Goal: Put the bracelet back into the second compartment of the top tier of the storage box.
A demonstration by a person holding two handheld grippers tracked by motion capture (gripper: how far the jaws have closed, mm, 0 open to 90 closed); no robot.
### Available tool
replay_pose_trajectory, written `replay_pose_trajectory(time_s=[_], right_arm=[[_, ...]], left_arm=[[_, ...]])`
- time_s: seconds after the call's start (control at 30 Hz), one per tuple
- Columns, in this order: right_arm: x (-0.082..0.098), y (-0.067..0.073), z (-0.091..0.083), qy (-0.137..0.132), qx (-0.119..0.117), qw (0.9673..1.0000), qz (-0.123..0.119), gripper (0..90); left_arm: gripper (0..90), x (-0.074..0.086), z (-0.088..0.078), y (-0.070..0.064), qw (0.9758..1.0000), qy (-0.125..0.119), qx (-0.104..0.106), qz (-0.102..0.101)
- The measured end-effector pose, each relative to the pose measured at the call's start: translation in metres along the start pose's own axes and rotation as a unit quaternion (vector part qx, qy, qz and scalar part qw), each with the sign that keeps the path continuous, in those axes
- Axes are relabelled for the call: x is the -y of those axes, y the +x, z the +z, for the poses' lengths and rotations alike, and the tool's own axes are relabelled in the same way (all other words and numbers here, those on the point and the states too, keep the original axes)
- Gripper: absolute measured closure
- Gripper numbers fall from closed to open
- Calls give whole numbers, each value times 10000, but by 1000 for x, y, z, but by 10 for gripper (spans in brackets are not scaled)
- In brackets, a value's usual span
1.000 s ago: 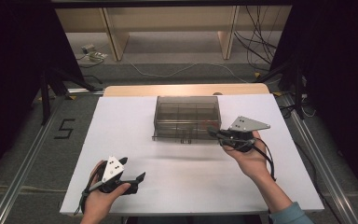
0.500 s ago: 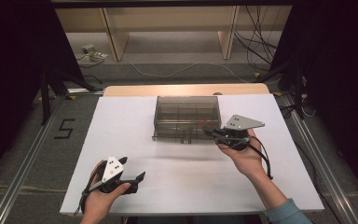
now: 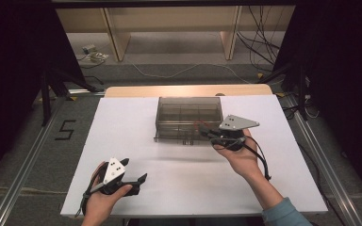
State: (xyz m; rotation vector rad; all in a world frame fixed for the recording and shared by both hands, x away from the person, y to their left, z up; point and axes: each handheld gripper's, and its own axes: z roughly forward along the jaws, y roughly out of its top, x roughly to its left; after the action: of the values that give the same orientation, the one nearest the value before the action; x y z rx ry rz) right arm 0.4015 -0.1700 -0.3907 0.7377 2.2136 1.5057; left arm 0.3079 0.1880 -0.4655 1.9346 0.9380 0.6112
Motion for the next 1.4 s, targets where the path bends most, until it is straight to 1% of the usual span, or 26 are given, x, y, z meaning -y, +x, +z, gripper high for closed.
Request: replay_pose_trajectory(time_s=[1.07, 1.4], right_arm=[[-5, 2, 24, 162, -136, 9998, 13, 900], [-7, 4, 37, 259, -213, 9994, -1, 900]], left_arm=[[167, -2, 2, -2, 10000, -1, 42, 27], [167, -1, 3, -2, 10000, 14, 74, 29]])
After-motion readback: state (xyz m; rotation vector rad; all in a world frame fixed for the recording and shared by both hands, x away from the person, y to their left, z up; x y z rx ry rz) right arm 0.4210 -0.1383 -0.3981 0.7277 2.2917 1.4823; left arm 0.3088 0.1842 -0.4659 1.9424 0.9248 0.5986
